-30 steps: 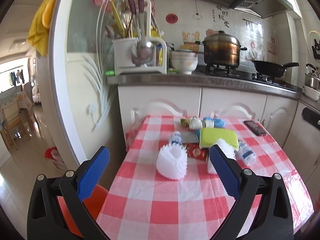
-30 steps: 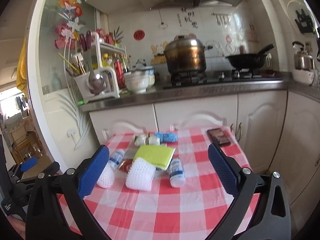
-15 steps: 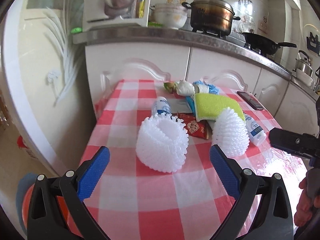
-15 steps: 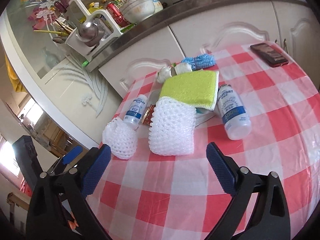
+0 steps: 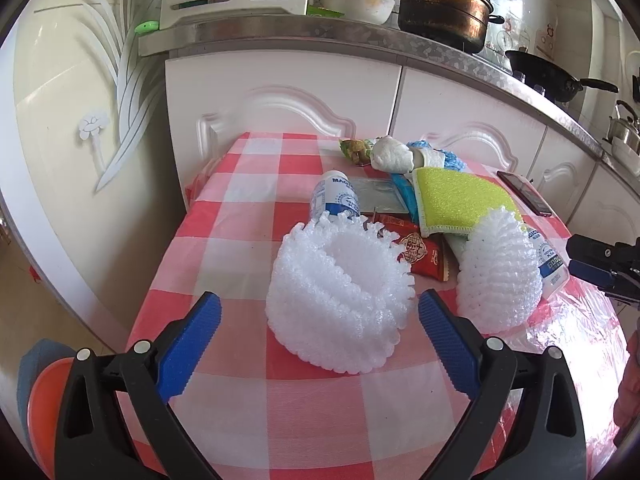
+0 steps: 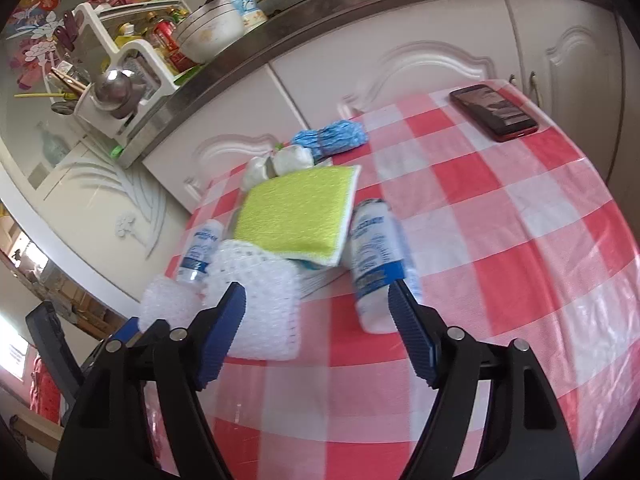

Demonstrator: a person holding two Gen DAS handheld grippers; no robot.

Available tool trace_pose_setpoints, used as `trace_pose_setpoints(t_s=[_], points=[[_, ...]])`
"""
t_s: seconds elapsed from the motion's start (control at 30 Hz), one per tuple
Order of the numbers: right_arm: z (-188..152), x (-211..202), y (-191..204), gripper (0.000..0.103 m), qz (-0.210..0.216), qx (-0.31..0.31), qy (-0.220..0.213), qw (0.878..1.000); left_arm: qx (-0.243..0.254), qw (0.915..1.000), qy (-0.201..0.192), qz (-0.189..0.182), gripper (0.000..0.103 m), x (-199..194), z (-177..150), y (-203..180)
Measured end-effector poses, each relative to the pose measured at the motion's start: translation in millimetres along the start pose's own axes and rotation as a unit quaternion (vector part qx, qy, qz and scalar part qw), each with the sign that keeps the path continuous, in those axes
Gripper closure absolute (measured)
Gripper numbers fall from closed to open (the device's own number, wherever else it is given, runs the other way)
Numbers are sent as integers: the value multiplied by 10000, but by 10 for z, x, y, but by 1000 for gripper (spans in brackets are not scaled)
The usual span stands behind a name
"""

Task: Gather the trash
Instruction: 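Grasp the white foam net with the left tool while the right tool grasps a white bottle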

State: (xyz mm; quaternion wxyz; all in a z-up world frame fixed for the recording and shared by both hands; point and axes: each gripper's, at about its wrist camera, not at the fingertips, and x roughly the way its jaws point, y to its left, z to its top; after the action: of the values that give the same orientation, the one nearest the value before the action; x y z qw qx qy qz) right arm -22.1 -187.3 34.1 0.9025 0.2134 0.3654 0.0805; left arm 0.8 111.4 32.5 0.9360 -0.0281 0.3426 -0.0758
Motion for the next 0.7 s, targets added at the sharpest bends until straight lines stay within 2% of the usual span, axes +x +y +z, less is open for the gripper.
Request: trace_pose_setpoints(t_s=[0.07,0.13,0.17,0.37,0.43,0.5,0.53,0.6,0.7], points=[[15,14,-102,25,-362,-132,-5,9993,16,10000,3,32,8,28,7,-19],[23,82,-178,25,-528,-186,131,9983,33,9999,29,102,20,59,14,-36],[23,134,-207,25,-527,-202,239,9981,5,10000,55,75,31,69,15,-37],[8,319,-212,25,-588,-385,385,9968,-112,9999,110,68,42,75,27,-31],[19,347,-228,31,-611,-385,378,9967,-139,9998,129,39,44,63,26,-32],[16,374,-257,43,-613,-344,428,9966,-126,9998,109,47,48,42,18,-36],[10,379,-264,44,-626,-345,440,9965,-124,9999,102,35,48,30,15,-41],[5,366,-270,58,-584,-344,442,9967,-153,9998,110,-1,52,14,9,-41],[-18,324,-293,59,-532,-274,423,9973,-239,9996,80,-98,53,-44,2,-43]])
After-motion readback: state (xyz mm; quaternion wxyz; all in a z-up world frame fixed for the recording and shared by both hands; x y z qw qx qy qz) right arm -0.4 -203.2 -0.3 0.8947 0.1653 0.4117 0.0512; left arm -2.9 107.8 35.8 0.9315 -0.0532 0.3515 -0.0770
